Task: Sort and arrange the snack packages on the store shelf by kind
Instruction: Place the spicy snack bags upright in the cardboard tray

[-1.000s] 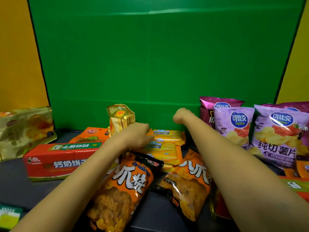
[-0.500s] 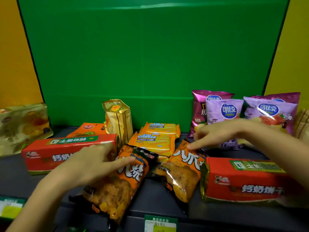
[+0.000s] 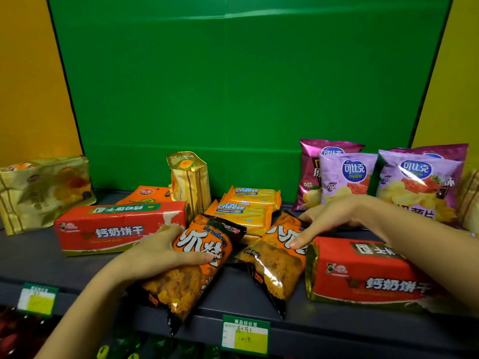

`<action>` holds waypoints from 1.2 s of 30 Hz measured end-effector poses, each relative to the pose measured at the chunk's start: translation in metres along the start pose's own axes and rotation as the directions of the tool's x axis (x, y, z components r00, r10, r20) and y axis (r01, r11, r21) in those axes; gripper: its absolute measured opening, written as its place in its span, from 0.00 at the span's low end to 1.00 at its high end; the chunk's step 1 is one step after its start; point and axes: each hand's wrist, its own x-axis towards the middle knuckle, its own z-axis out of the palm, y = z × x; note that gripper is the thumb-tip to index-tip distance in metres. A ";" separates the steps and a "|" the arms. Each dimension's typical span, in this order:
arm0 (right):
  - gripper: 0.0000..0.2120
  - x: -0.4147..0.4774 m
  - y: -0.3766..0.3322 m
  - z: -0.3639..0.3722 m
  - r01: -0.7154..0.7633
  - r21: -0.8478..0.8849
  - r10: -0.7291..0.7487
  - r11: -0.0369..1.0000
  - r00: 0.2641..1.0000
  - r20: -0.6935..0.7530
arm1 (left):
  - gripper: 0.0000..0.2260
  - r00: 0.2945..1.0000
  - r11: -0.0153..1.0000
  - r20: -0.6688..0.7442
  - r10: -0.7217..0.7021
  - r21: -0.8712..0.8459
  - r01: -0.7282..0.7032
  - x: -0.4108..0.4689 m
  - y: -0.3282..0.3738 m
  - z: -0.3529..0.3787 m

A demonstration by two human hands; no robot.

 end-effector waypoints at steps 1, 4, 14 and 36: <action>0.46 0.002 0.001 0.000 0.010 0.009 -0.010 1.000 1.000 -0.021 | 0.33 1.000 0.998 -0.003 0.008 -0.070 -0.008 0.000 0.000 0.001; 0.36 0.001 0.000 -0.001 0.045 0.058 -0.039 0.997 0.994 -0.097 | 0.29 0.998 0.979 -0.053 0.042 -0.198 -0.052 0.000 -0.005 0.001; 0.29 -0.010 -0.005 -0.012 0.331 0.431 -0.172 0.839 0.914 -0.367 | 0.23 0.913 0.910 -0.404 0.064 -0.352 -0.220 -0.007 -0.010 -0.007; 0.03 -0.165 0.018 0.014 0.878 0.356 0.342 0.321 0.243 -0.908 | 0.31 0.781 0.713 -0.507 0.366 -0.387 -0.585 0.001 0.133 -0.002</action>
